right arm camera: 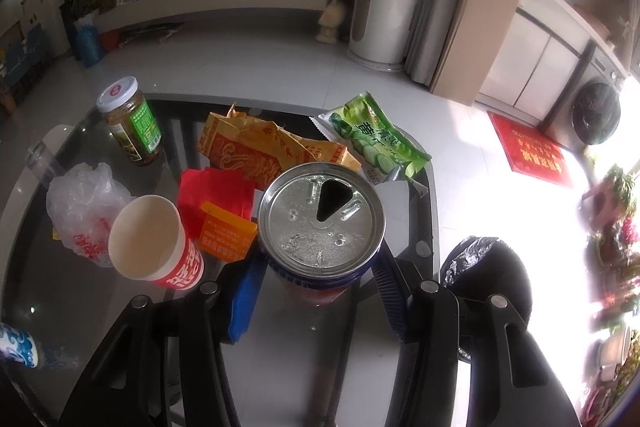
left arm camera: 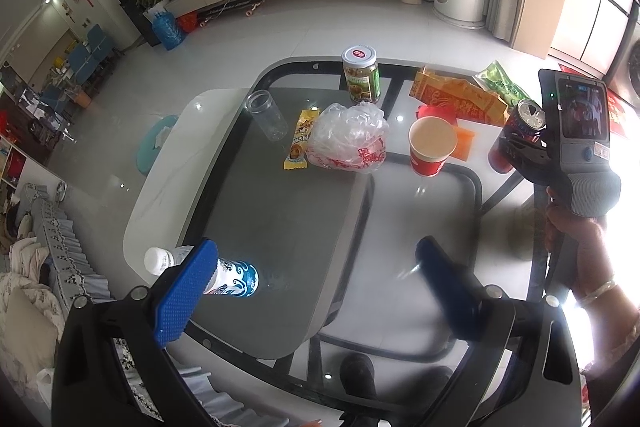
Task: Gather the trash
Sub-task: 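Lift the soda can with the right gripper and carry it toward the trash bin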
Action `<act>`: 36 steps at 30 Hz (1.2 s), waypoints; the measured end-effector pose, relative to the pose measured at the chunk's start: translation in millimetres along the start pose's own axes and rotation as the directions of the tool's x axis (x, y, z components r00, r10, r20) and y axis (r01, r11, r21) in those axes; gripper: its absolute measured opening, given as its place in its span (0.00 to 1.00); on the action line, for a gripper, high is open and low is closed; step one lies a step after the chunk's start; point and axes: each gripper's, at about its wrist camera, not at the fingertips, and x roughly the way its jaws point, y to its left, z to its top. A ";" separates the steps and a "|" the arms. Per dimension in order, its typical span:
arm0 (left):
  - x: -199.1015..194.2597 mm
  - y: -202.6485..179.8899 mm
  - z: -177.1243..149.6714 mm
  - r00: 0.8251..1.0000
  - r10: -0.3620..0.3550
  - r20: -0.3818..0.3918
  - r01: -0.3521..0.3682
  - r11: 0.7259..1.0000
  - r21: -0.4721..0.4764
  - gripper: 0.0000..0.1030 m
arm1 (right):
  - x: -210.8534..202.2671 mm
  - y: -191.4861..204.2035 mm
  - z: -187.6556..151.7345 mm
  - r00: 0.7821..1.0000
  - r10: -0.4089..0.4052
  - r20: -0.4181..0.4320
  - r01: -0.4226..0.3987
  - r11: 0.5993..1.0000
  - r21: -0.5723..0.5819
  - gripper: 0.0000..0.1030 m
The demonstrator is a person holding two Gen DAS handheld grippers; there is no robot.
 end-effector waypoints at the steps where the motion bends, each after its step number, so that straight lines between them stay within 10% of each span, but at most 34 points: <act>1: -0.8 -0.5 0.2 1.000 -0.002 0.003 0.002 1.000 0.001 0.94 | -1.0 -1.2 -0.3 1.000 0.001 -0.001 -0.001 1.000 0.002 0.49; 36: -33.6 -70.6 14.8 0.997 -0.063 0.042 0.059 0.994 0.095 0.94 | -24.5 -118.2 -7.9 0.994 -0.111 -0.005 0.110 0.988 0.111 0.49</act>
